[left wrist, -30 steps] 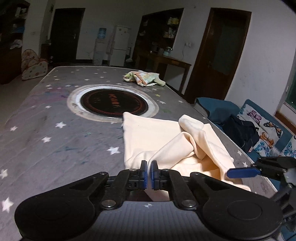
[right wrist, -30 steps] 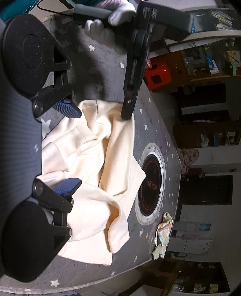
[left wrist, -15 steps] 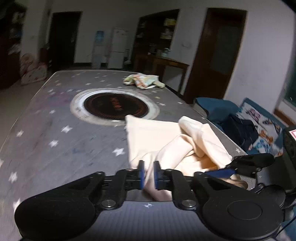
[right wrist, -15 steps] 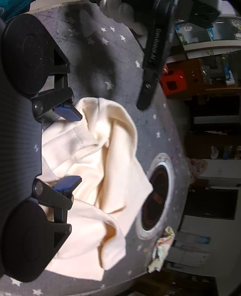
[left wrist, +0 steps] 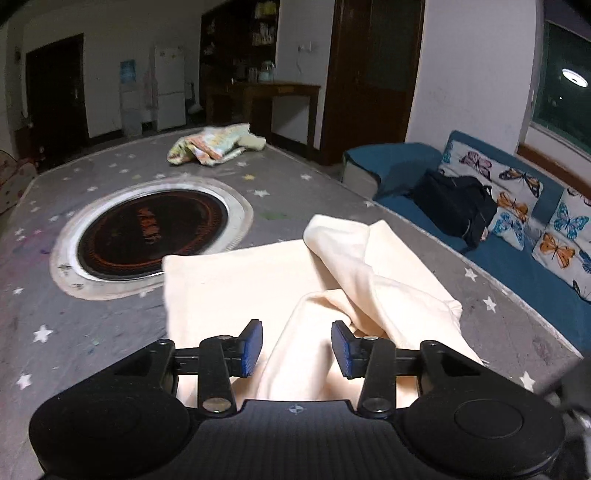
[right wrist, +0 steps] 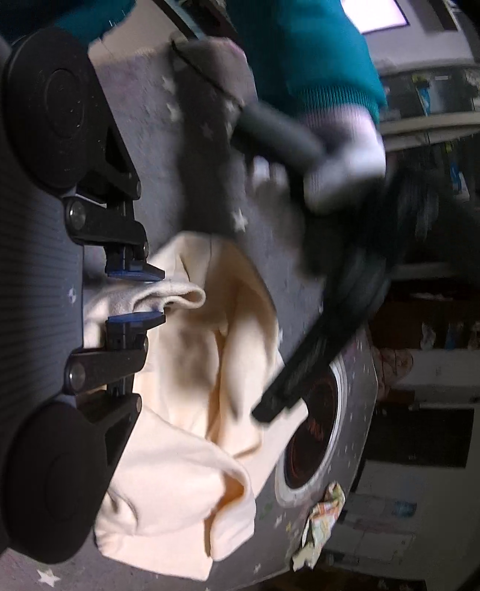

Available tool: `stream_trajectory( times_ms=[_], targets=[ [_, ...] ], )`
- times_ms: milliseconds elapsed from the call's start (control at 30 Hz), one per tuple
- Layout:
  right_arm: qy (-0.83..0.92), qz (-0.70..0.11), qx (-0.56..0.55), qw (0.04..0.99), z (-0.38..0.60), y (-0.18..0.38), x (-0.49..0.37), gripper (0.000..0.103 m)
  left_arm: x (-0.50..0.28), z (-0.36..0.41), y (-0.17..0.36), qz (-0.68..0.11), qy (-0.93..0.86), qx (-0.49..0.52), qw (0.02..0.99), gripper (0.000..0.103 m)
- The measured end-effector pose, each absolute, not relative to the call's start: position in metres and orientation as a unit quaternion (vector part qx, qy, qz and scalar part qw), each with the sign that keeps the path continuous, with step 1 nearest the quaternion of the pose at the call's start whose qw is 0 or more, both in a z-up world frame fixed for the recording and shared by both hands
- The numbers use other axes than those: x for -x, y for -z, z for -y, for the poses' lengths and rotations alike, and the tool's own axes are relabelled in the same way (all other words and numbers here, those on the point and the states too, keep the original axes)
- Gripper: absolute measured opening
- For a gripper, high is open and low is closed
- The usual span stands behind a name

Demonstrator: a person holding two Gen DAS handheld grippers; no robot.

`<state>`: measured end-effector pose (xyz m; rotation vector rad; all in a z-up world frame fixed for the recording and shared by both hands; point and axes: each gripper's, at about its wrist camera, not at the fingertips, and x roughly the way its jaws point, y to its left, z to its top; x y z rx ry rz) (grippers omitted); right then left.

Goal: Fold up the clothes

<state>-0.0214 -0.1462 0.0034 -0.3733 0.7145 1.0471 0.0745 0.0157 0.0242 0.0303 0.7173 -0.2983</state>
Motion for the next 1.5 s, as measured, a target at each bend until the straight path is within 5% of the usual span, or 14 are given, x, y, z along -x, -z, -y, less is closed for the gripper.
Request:
stream_trajectory(
  times_ms=[300, 367, 467, 700, 1067, 1500],
  targets=[
    [-0.522, -0.348, 0.176, 0.759, 0.147, 0.0, 0.035, 0.018, -0.116, -0.01, 0.001, -0.383, 0.152, 0.021, 0.911, 0.042],
    [-0.521, -0.349, 0.167, 0.761, 0.149, -0.003, 0.033, 0.019, -0.116, -0.01, 0.004, -0.381, 0.164, 0.026, 0.91, 0.015],
    [-0.519, -0.348, 0.154, 0.766, 0.151, -0.008, 0.03, 0.022, -0.111, -0.014, 0.004, -0.371, 0.163, 0.031, 0.913, 0.004],
    [-0.499, -0.327, 0.131, 0.791, 0.16, -0.026, 0.019, 0.039, -0.093, -0.034, -0.008, -0.338, 0.141, 0.056, 0.929, 0.003],
    [-0.417, -0.297, 0.094, 0.854, 0.167, -0.045, -0.027, 0.039, -0.047, -0.045, -0.032, -0.287, 0.108, 0.06, 0.95, 0.002],
    [-0.283, -0.318, 0.09, 0.9, 0.159, -0.025, -0.144, 0.039, -0.026, -0.067, -0.017, -0.315, 0.083, 0.067, 0.943, 0.002]
  ],
)
